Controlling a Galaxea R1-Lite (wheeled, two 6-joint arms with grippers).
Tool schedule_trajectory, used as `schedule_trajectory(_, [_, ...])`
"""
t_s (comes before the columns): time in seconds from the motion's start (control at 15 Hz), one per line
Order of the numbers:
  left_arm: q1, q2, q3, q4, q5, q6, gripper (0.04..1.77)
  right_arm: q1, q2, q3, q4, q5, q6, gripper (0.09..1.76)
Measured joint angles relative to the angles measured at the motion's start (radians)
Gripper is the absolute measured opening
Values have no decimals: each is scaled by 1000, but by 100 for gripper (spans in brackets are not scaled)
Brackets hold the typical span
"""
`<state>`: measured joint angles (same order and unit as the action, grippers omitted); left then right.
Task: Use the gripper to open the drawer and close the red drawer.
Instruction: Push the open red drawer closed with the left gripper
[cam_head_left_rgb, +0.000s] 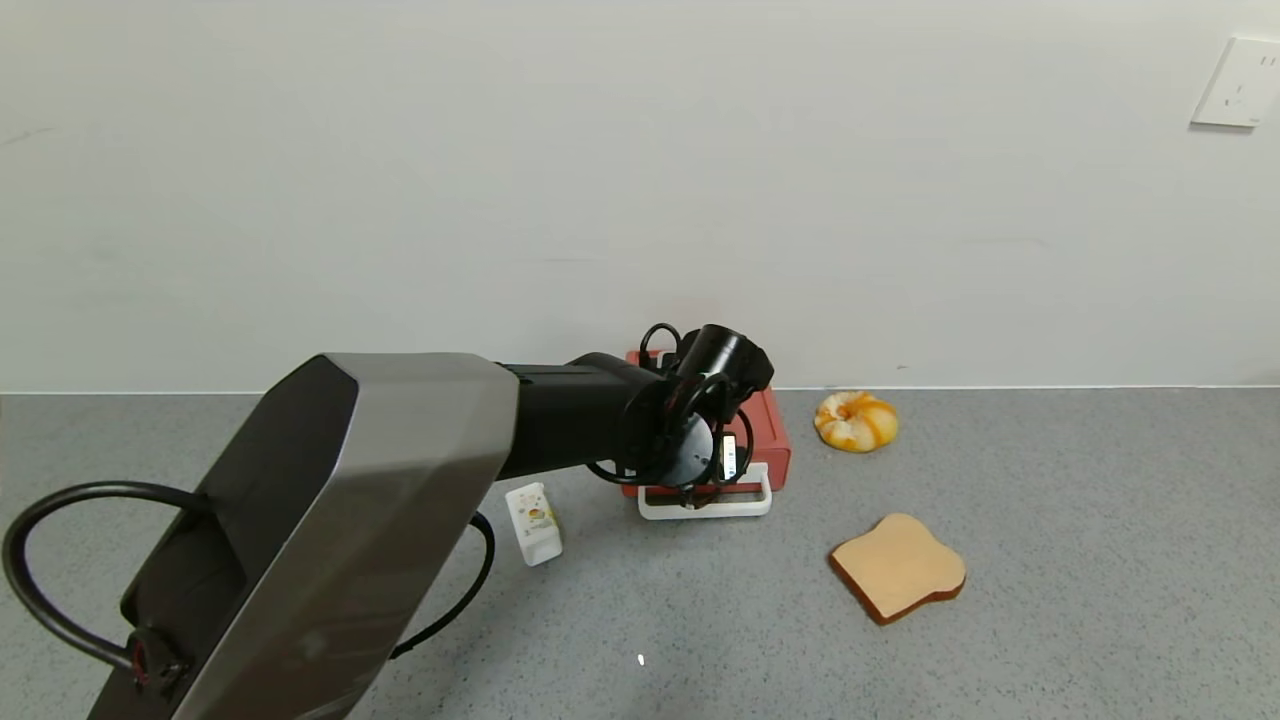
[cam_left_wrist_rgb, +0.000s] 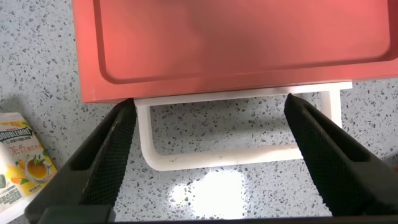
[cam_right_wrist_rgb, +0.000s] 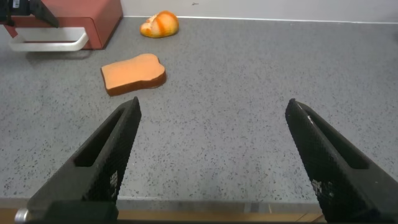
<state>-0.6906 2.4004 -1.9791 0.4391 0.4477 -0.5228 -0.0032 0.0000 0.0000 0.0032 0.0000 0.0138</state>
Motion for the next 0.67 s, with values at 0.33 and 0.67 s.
schedule_trajectory(0.33, [0,-4,0,11,7,1,172,0,0,0,0,0,0,171])
schedule_trajectory(0.67, [-11,-81,10,184,4,-3,172,0,0,0,0,0,0,171])
